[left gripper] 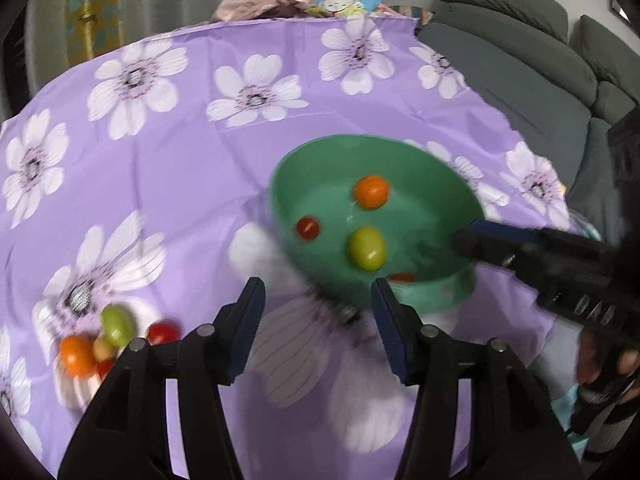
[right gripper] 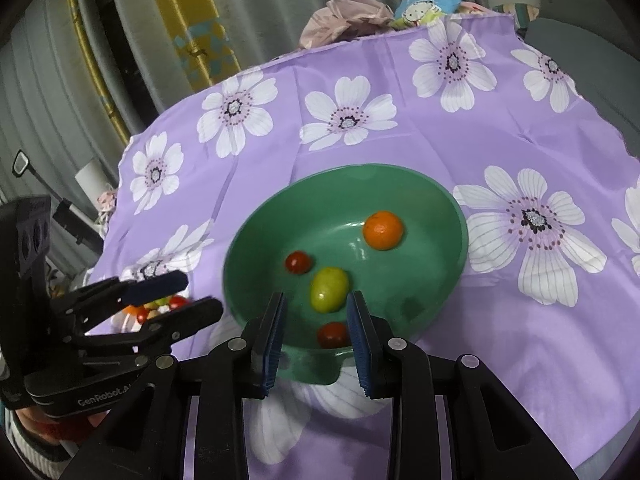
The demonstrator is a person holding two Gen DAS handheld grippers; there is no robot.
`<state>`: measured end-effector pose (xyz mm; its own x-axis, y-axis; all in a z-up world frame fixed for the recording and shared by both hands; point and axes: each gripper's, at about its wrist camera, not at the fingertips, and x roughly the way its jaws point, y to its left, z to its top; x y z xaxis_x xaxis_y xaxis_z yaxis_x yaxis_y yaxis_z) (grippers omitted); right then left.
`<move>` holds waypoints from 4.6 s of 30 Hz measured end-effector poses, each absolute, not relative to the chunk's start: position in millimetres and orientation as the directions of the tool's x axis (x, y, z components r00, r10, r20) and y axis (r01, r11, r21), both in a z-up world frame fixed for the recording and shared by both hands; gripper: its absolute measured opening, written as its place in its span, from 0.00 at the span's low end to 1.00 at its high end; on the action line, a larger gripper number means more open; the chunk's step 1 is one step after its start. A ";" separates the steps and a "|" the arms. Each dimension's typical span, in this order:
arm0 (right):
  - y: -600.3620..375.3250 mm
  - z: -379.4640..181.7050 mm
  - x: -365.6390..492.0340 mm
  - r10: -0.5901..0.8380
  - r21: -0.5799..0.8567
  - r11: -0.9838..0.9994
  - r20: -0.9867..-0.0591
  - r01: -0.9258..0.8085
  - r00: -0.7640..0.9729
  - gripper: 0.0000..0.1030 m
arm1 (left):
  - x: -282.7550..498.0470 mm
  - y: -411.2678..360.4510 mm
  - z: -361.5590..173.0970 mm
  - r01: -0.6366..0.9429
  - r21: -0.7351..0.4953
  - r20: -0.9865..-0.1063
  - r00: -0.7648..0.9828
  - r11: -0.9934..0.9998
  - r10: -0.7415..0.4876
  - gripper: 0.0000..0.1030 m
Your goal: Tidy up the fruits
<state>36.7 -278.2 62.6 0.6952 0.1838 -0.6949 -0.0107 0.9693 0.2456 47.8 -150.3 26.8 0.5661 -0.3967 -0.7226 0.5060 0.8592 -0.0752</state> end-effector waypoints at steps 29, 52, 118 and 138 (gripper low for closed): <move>-160.7 62.6 17.3 0.359 0.225 0.929 -0.741 -0.294 0.567 0.30 | -29.8 21.5 -9.9 0.171 -0.179 -0.778 0.579 0.969 -0.245 0.51; -103.1 39.5 43.0 0.349 0.177 0.909 -0.820 -0.377 0.455 0.30 | -14.7 36.7 -13.6 0.210 -0.227 -0.755 0.579 0.951 -0.308 0.51; -84.6 -18.7 145.3 0.330 0.184 0.898 -0.882 -0.400 0.337 0.31 | 106.3 23.9 -47.6 0.234 -0.131 -0.885 0.410 0.963 -0.220 0.38; -80.9 -26.8 156.1 0.347 0.191 0.892 -0.871 -0.410 0.349 0.31 | 110.1 18.0 -50.5 0.272 -0.095 -0.877 0.432 0.958 -0.210 0.26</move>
<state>156.1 -80.9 -26.8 0.3489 0.3466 -0.8707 -0.4101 0.8919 0.1907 110.1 18.0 -50.5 0.4316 -0.2101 -0.8772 0.2721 0.9575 -0.0955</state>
